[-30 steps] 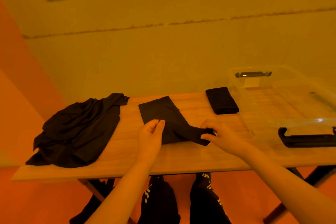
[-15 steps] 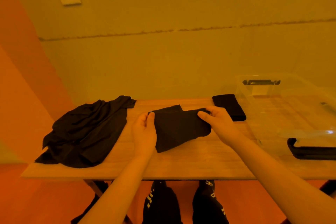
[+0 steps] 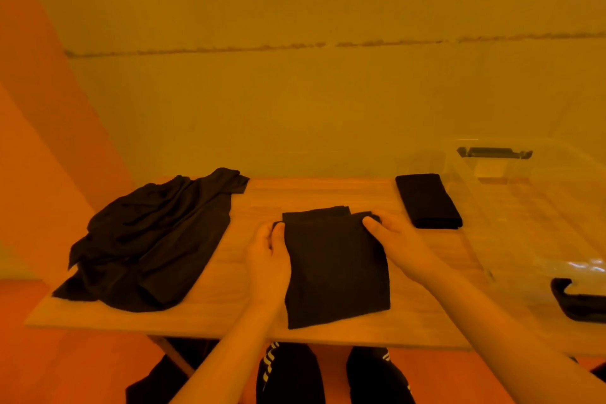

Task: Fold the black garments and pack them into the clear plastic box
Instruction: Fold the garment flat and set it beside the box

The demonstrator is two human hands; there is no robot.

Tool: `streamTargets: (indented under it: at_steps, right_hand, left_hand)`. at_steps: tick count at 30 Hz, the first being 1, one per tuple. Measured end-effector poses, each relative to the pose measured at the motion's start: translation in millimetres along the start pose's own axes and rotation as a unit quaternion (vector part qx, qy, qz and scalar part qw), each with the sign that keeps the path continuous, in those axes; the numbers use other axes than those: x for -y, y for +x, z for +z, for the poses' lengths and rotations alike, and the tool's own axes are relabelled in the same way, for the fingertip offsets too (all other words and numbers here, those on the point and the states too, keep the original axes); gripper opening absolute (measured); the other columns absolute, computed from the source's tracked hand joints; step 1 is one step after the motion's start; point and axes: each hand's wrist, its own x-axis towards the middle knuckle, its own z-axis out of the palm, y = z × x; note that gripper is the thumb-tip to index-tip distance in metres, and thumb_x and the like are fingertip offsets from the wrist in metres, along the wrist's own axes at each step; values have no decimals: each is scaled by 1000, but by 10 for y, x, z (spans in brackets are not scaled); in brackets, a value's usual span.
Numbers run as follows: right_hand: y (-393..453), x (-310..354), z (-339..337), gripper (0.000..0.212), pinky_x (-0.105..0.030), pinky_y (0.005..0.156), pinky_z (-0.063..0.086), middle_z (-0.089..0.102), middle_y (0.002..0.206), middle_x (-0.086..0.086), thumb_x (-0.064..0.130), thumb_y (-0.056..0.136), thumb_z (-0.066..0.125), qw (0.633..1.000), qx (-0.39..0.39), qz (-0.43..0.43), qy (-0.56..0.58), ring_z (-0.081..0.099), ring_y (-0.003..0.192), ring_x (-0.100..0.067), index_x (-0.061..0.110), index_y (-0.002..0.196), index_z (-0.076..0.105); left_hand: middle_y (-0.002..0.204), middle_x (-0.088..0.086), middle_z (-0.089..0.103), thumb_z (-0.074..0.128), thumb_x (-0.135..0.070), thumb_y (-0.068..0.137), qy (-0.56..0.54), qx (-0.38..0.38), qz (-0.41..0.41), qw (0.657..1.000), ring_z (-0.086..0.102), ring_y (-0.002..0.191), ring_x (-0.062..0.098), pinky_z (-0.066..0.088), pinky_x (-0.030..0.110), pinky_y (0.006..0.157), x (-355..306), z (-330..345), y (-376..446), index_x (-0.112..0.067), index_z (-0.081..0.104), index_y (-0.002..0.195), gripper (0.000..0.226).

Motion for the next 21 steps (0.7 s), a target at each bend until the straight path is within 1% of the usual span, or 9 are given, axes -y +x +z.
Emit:
streamTargets:
  at_steps: [2, 6, 10, 12, 14, 15, 17, 19, 21]
  right_hand:
    - [246, -17, 10, 60, -42, 91, 50, 65, 107, 3, 66, 81, 43, 1000, -5, 19, -16, 63, 99, -17, 28, 127, 51]
    - [686, 98, 80, 42, -25, 83, 42, 60, 117, -6, 40, 96, 41, 996, -51, 43, -51, 57, 108, -21, 15, 129, 51]
    - [1057, 69, 178, 40, -27, 79, 36, 59, 116, -11, 36, 97, 41, 979, -97, 51, -173, 55, 106, -24, 7, 122, 53]
    - [1177, 15, 238, 40, -26, 73, 34, 60, 111, -11, 38, 96, 43, 961, -100, 63, -251, 55, 95, -23, 9, 123, 49]
    - [1183, -26, 245, 42, -25, 72, 34, 57, 116, -9, 37, 95, 46, 945, -113, 68, -300, 54, 97, -21, 14, 129, 42]
    - [1161, -72, 246, 44, -24, 74, 35, 53, 123, -7, 36, 96, 45, 937, -123, 48, -324, 54, 104, -20, 16, 134, 38]
    - [1012, -203, 273, 45, -24, 88, 36, 47, 135, -3, 32, 97, 43, 922, -134, -26, -362, 49, 117, -19, 19, 139, 35]
    - [835, -365, 394, 44, -25, 101, 35, 50, 136, -3, 26, 93, 52, 915, -128, -145, -354, 49, 123, -20, 17, 136, 44]
    - [755, -490, 514, 46, -28, 100, 33, 52, 135, -4, 29, 89, 59, 893, -72, -230, -381, 53, 122, -20, 15, 132, 50]
  left_hand:
    - [55, -3, 33, 42, -20, 98, 18, 4, -8, 1000, 33, 48, 11, 27, 21, 48, 68, 92, 190, -19, 36, 59, 40]
    - [56, -4, 33, 43, -18, 98, 63, 4, -4, 998, 32, 49, 9, 32, 16, 47, 207, 325, 640, -20, 35, 59, 39]
    - [57, -2, 34, 43, -21, 98, 134, 53, -25, 989, 31, 49, 10, 29, 16, 44, 537, 559, 1046, -18, 42, 66, 32]
    - [64, -2, 45, 45, -22, 98, 197, 82, -59, 975, 40, 52, 10, 27, 17, 45, 675, 591, 1164, -14, 55, 94, 13]
    - [90, 2, 59, 46, -22, 97, 255, 80, -61, 962, 56, 75, 16, 39, 21, 58, 718, 549, 1153, -11, 47, 127, 32]
    - [110, 6, 59, 46, -21, 97, 272, 81, -37, 958, 57, 96, 19, 43, 22, 71, 722, 512, 1098, -11, 42, 134, 38]
    - [135, 5, 47, 45, -22, 97, 291, 124, 47, 948, 44, 125, 20, 35, 25, 97, 671, 461, 867, -13, 40, 137, 42]
    - [141, 0, 43, 43, -26, 97, 321, 195, 140, 916, 39, 131, 17, 27, 24, 106, 631, 455, 582, -16, 43, 136, 41]
    - [144, 2, 42, 31, -38, 93, 411, 236, 191, 860, 41, 133, 20, 25, 29, 106, 692, 499, 441, -16, 45, 136, 50]
